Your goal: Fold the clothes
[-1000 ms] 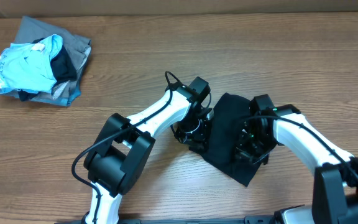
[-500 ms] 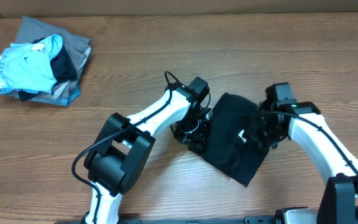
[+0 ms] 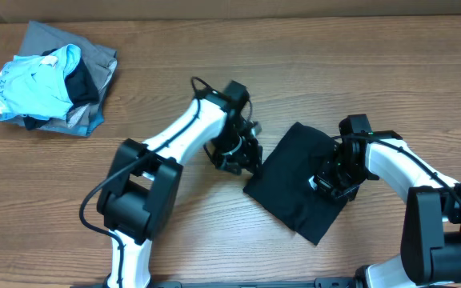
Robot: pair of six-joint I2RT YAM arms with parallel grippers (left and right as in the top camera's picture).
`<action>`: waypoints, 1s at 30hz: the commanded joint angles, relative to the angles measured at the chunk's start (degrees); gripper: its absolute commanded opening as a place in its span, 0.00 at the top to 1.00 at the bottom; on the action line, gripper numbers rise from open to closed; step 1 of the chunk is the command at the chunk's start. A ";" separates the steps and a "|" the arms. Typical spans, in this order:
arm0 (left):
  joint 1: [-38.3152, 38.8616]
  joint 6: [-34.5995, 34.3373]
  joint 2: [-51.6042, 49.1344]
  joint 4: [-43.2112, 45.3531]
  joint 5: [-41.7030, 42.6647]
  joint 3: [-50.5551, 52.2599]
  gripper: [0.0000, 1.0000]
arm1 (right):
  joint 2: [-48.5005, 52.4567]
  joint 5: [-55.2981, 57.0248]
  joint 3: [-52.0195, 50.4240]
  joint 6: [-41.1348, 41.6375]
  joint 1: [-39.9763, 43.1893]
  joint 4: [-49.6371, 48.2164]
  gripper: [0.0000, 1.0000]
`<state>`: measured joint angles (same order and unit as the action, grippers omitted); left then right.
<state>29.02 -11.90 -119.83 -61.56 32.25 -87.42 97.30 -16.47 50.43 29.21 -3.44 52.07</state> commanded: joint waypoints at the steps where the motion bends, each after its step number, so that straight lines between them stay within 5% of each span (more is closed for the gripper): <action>1: -1.36 3.28 -0.81 4.39 2.71 -1.29 0.23 | 1.66 6.82 -1.09 1.03 0.68 0.48 0.93; 7: 0.04 3.58 -0.83 14.73 4.07 0.57 0.05 | 1.68 7.52 -1.09 0.79 0.68 -0.33 0.92; 17: 4.07 1.42 -8.44 21.70 11.72 1.53 0.08 | 1.68 7.43 -1.09 0.79 0.68 -0.79 0.92; 22: 7.80 -1.75 -14.16 25.86 18.53 1.53 0.23 | 1.68 7.43 -1.09 0.79 0.68 -0.96 0.92; 28: 8.81 -1.84 -14.16 25.92 18.62 1.29 0.76 | 1.64 6.03 -0.68 -0.24 0.83 0.00 0.92; 30: 8.17 -1.81 -14.14 25.35 18.60 1.29 0.87 | 1.07 5.40 0.11 -0.94 1.22 1.62 0.93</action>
<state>36.62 -13.54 -131.70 -35.07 52.12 -87.31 97.30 -15.22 50.61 29.52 -3.36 52.36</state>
